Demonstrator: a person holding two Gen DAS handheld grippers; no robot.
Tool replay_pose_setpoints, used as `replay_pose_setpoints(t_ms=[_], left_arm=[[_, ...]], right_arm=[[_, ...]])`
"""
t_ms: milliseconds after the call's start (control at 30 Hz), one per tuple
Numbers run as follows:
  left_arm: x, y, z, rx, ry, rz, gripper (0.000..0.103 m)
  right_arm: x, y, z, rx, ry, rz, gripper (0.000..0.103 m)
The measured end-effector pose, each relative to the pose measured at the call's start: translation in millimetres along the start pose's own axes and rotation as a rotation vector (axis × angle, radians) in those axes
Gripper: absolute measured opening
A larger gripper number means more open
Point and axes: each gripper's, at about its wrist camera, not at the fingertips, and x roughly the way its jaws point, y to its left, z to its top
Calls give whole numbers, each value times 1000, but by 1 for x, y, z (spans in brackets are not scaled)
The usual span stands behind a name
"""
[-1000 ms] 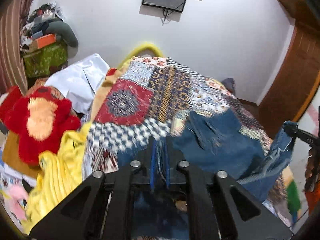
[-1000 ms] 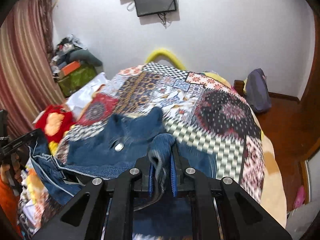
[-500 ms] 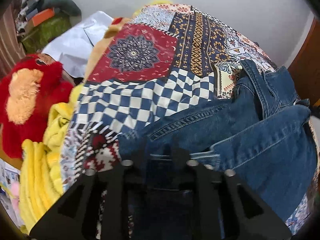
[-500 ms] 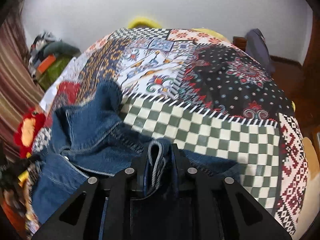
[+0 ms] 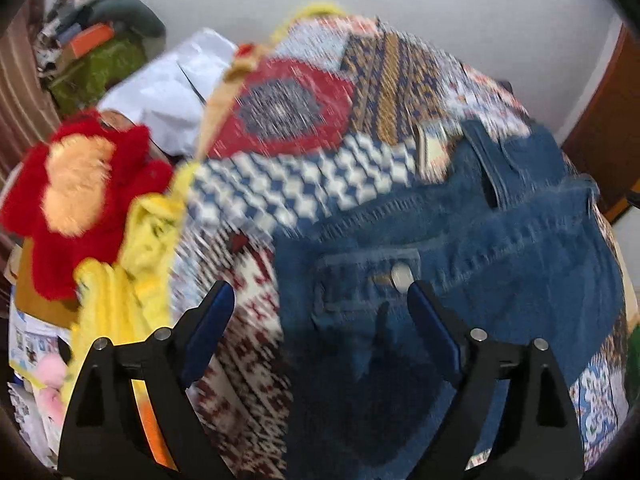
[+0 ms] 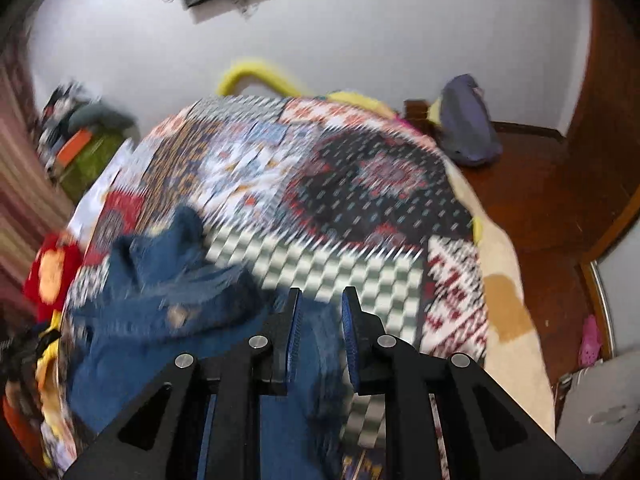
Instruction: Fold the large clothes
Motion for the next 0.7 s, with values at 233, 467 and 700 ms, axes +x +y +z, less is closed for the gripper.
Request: replay_pose_setpoints(t_ms=[233, 467, 700], left_arm=[[62, -7, -15, -81, 165, -130, 87], [34, -31, -3, 12, -70, 54, 35], [5, -41, 19, 73, -185, 114, 30]], right_arm=[[8, 57, -46, -176, 90, 72, 15], [39, 105, -63, -277, 163, 88, 15], [55, 161, -58, -360, 143, 155, 15]])
